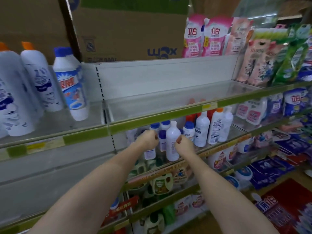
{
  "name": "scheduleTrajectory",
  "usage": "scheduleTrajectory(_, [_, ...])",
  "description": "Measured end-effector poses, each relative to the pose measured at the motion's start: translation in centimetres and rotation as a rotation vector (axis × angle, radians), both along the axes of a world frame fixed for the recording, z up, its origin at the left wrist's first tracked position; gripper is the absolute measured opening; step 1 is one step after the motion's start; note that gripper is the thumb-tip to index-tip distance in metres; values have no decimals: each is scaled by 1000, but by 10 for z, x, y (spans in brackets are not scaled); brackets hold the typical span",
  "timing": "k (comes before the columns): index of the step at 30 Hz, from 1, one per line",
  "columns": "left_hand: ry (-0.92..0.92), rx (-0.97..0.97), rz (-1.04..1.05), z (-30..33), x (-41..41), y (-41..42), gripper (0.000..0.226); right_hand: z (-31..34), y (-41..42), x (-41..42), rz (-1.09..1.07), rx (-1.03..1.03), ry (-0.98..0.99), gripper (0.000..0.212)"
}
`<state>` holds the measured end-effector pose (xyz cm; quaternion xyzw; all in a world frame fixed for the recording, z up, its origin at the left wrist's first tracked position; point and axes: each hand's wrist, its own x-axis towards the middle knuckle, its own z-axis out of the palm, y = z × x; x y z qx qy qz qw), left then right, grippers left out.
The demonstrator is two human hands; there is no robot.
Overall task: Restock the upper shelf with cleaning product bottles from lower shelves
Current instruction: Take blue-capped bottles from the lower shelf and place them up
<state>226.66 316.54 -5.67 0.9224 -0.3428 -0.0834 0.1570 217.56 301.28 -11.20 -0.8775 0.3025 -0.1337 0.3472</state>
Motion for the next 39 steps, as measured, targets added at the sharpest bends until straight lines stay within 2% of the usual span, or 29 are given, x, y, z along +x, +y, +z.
scheduleTrajectory(3, [36,36,20,-12,3,-33,22,-12,-39,2,7,7,32,7])
scheduleTrajectory(6, [70,48,12,-22,3,-63,21,-22,-71,10,21,52,60,15])
scheduleTrajectory(10, [65,50,52,-35,8,-89,20,-29,-89,28,56,70,123,8])
scheduleTrajectory(14, [67,66,58,-34,10,-107,23,-26,-98,44,71,81,97,8])
scheduleTrajectory(18, [84,62,71,-33,13,-109,18,-24,-94,47,114,103,84,5])
scheduleTrajectory(22, [111,26,128,-39,22,-99,23,-24,-86,51,138,82,64,5])
scheduleTrajectory(27, [136,12,178,-48,23,-79,23,-22,-67,54,152,68,71,11])
scheduleTrajectory(32, [168,24,86,-33,9,-98,27,-16,-67,30,110,84,33,9])
scheduleTrajectory(35, [137,-3,7,-28,4,-118,18,-8,-85,14,48,82,2,7])
scheduleTrajectory(39, [106,-24,-72,-33,1,-146,22,-4,-122,-2,-21,56,-13,7])
